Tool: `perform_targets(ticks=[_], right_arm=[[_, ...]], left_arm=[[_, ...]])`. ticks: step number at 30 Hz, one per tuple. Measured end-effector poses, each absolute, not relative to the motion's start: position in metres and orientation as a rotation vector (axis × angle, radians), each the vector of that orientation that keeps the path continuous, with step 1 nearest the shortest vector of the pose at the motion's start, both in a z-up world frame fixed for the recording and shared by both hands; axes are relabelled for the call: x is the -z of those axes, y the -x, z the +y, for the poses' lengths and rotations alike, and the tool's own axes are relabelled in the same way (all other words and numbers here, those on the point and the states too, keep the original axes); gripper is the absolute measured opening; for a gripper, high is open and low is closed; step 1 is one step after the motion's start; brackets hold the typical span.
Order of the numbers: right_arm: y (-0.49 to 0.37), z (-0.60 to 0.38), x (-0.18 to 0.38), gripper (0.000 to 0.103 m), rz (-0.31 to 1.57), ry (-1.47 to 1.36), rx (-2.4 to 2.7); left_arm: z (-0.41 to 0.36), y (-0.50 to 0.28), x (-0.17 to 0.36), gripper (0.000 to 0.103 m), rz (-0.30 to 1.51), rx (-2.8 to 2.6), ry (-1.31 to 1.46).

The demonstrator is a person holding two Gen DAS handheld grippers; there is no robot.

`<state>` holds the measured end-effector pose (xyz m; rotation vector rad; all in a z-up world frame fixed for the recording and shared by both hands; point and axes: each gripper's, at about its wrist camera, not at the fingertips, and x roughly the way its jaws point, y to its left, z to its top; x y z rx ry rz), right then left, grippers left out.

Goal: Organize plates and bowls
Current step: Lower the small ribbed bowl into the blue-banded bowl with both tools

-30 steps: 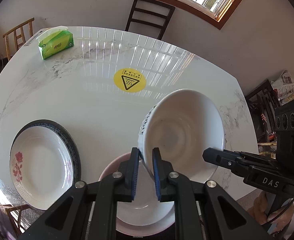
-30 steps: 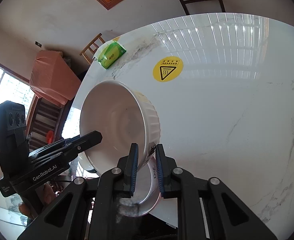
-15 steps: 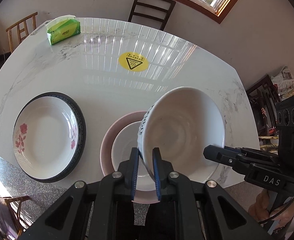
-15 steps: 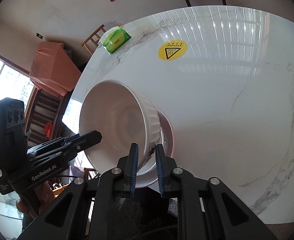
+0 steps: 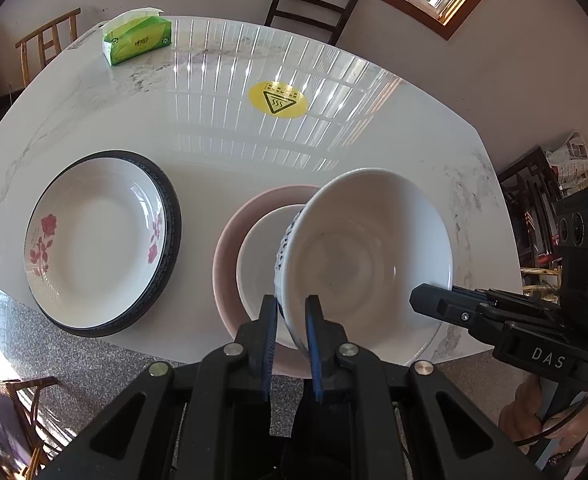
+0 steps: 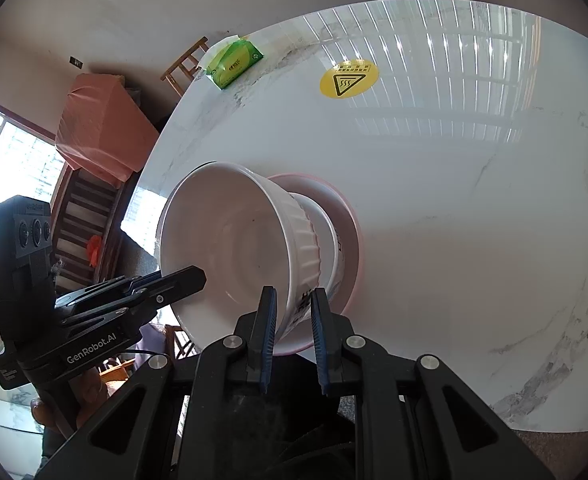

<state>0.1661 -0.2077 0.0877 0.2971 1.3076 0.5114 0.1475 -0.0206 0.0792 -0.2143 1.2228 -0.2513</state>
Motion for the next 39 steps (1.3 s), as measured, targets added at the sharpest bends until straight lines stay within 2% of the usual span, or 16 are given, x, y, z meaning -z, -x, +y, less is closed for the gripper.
perform_targets(ticks=[39], right_arm=[[-0.166, -0.2, -0.072, 0.016, 1.347, -0.308, -0.505]], left_arm=[[-0.022, -0.149, -0.066, 0.015, 1.26, 0.229, 0.213]])
